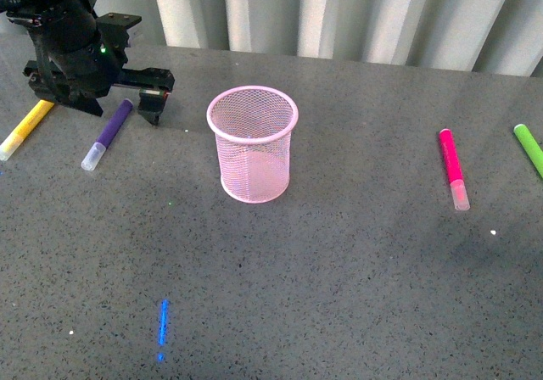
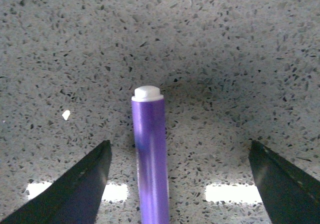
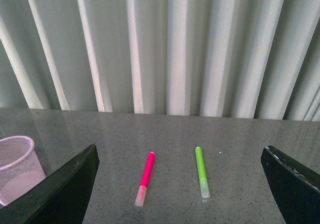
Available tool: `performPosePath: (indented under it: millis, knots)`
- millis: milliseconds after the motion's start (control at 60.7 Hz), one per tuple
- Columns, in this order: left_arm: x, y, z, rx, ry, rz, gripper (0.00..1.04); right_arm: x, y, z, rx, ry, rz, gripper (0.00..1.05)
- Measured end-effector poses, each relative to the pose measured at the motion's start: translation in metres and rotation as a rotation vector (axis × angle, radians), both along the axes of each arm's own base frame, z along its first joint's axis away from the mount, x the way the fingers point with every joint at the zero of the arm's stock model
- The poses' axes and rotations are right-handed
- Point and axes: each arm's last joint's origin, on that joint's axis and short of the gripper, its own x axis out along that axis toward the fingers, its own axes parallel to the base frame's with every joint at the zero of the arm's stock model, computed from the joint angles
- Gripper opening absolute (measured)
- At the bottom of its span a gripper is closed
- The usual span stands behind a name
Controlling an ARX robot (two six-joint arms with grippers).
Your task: Insert purple and pink pens into pink cup
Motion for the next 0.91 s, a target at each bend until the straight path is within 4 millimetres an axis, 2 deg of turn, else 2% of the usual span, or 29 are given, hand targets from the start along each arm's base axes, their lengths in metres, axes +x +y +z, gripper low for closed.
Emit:
performPosePath:
  millis: [461,742,906]
  knots:
    - [-0.012,0.009,0.000,0.022,0.037,-0.023,0.15,0.000,0.000,0.000,0.000,0.000,0.000,0.98]
    - [-0.027,0.011,0.006,-0.081,-0.047,-0.010,0.12,0.000,0.000,0.000,0.000,0.000,0.000,0.98]
    - [-0.037,0.006,0.028,-0.122,-0.151,-0.008,0.12,0.000,0.000,0.000,0.000,0.000,0.000,0.98]
